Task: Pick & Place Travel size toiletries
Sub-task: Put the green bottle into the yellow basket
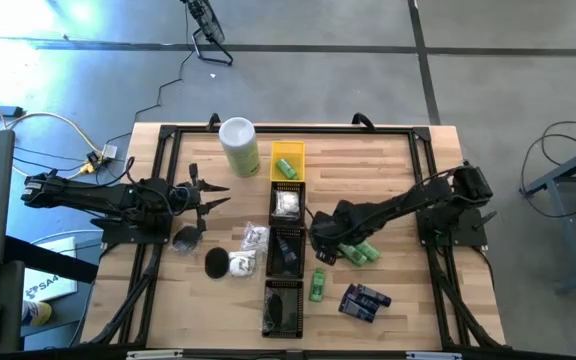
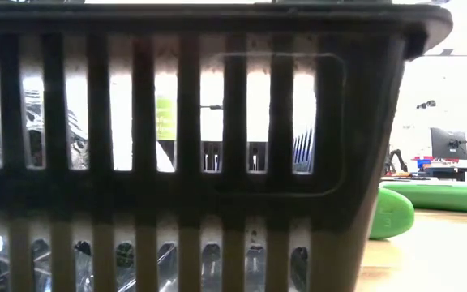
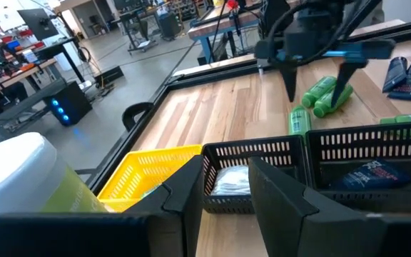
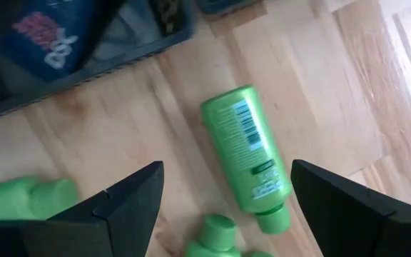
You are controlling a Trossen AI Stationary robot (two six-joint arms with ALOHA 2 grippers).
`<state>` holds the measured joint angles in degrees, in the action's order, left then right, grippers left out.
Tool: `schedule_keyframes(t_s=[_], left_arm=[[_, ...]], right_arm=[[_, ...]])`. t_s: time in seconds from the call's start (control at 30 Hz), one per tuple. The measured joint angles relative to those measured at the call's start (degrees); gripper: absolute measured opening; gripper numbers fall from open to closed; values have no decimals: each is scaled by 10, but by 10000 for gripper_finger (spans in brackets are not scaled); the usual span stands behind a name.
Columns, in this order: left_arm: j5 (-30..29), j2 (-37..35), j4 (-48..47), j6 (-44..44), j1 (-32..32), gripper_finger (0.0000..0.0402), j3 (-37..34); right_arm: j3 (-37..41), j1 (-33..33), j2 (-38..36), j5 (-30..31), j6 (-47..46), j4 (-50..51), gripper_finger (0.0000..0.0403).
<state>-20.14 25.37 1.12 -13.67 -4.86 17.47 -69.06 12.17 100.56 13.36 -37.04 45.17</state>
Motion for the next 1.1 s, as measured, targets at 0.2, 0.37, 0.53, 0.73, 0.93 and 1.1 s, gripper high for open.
schedule_keyframes(t_s=[0.2,0.37,0.53,0.73,0.93,1.1], left_arm=[[0,0,0,-17,0,109,0],[0,0,0,-29,0,109,0],[0,0,0,-30,0,109,0],[0,0,0,-26,0,109,0],[0,0,-3,-12,0,109,0],[0,0,-11,-11,0,109,0]], right_arm=[[0,-45,1,-54,39,1,299],[0,-68,1,-87,75,0,299],[2,-75,9,-104,116,0,299],[18,-78,29,-138,122,-1,299],[45,-82,30,-122,134,-41,299],[69,-92,30,-137,139,-64,299]])
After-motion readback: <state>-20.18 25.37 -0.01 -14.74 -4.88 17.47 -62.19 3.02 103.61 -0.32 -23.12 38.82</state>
